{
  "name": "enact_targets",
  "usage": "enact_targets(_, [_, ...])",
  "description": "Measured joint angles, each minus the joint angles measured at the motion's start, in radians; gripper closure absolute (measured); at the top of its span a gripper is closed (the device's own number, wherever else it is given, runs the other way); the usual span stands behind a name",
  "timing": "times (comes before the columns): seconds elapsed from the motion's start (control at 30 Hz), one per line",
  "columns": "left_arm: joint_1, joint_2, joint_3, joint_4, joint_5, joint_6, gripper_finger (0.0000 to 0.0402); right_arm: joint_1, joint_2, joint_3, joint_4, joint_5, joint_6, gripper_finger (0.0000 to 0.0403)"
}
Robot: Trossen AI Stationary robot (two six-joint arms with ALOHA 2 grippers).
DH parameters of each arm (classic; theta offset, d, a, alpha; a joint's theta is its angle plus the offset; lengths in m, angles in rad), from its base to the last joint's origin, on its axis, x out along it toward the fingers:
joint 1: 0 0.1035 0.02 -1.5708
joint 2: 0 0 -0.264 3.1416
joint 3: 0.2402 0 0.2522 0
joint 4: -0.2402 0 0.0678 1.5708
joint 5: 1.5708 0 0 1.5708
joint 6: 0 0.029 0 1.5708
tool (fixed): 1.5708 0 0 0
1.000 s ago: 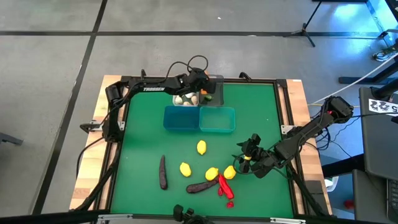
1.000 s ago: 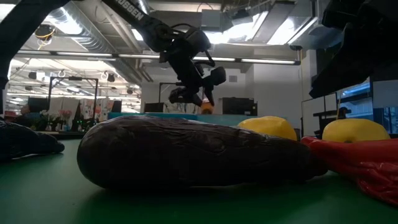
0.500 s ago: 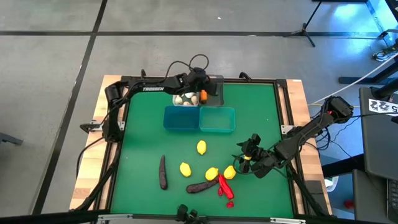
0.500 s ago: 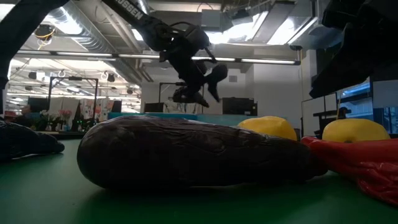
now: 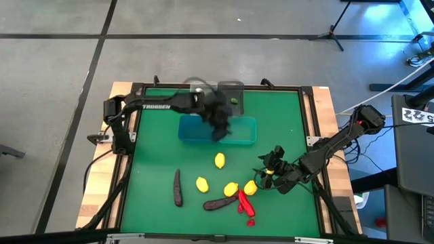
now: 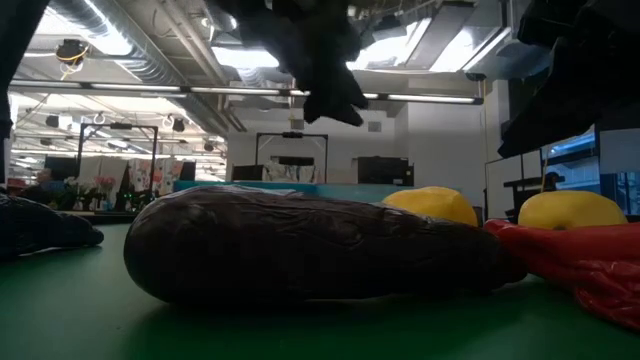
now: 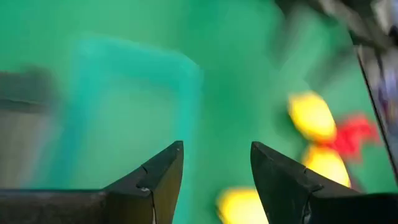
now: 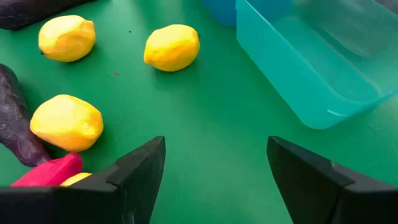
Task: Sort produce into baskets
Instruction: Put the yellow lemon into the green bin
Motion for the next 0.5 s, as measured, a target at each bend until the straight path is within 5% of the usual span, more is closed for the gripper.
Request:
enact_targets(0.2, [-0.179,-0.010,-0.013,-0.192,-0.043,0.277,0.0219,0.000,0.000,0.000,0.001,0.000,0.006,0.0123])
enact_targets(0.37, [-0.284,-0.010,-0.057,-0.135,-0.213,0.461,0.0219,0.000,0.000,0.000,0.004,0.002,0.006,0.0123])
enact_targets(0.5, [-0.324,0.005,-0.073,-0.082,-0.231,0.639,0.0219,0.000,0.000,0.000,0.009,0.002,0.006,0.0123])
